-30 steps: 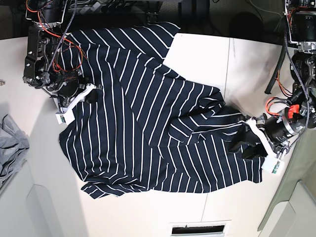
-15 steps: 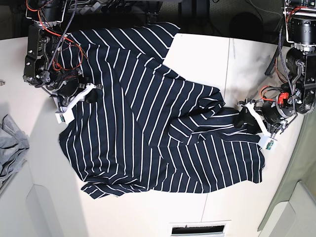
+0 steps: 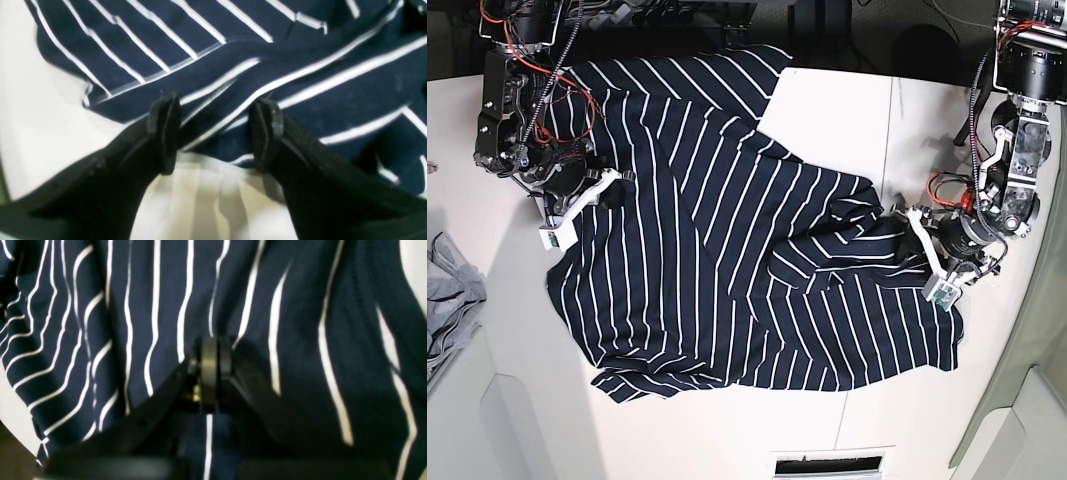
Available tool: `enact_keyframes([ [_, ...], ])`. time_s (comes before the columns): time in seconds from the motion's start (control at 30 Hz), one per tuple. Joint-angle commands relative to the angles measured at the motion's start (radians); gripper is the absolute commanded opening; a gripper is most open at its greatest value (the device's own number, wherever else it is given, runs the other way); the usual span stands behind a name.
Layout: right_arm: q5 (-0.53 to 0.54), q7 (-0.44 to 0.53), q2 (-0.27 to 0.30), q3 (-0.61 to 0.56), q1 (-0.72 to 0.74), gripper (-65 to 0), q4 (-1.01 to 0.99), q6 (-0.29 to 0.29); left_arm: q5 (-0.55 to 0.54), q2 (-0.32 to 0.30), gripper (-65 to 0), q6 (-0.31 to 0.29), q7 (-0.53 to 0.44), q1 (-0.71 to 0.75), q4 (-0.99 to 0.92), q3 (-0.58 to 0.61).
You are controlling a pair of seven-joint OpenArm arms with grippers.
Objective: Layout the t-shirt on the table in an organized manner, then fold the t-shirt properly
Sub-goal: 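Grasp the bunched fabric with the left gripper and lift it, then pull the held fabric with the left gripper away from the right gripper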
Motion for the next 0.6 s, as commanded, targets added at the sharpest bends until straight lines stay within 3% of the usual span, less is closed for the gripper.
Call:
enact_keyframes([
  [0.0,-0.001,-0.011,0.005,0.0,0.007,-65.0,0.009,0.004,0.011,-0.017,-29.6,0.011,-0.022,-0.026,0.015,0.004],
  [0.23,-0.001,-0.01,0.005,0.0,0.003,-65.0,0.009,0.004,0.066,-0.017,-30.5,-0.057,-0.022,-0.037,0.015,0.08],
  [0.27,-0.001,-0.01,0.005,0.0,0.003,-65.0,0.009,0.004,0.081,-0.017,-33.6,-0.068,-0.022,-0.037,0.015,0.097],
  [0.3,-0.001,-0.011,0.005,0.0,0.003,-65.0,0.009,0.004,0.1,-0.017,-40.7,-0.07,-0.022,-0.038,0.015,0.115],
  [0.37,-0.001,-0.011,0.005,0.0,0.003,-65.0,0.009,0.004,0.131,-0.017,-60.6,-0.069,-0.018,-0.038,0.015,0.138],
  [0.4,-0.001,-0.011,0.005,0.0,0.003,-65.0,0.01,0.004,0.136,-0.017,-65.0,-0.068,-0.005,-0.038,0.016,0.14],
  [0.57,-0.024,-0.01,0.006,0.0,0.003,-65.0,0.009,0.004,0.101,-0.101,-65.0,0.074,0.075,-0.038,0.053,0.139],
])
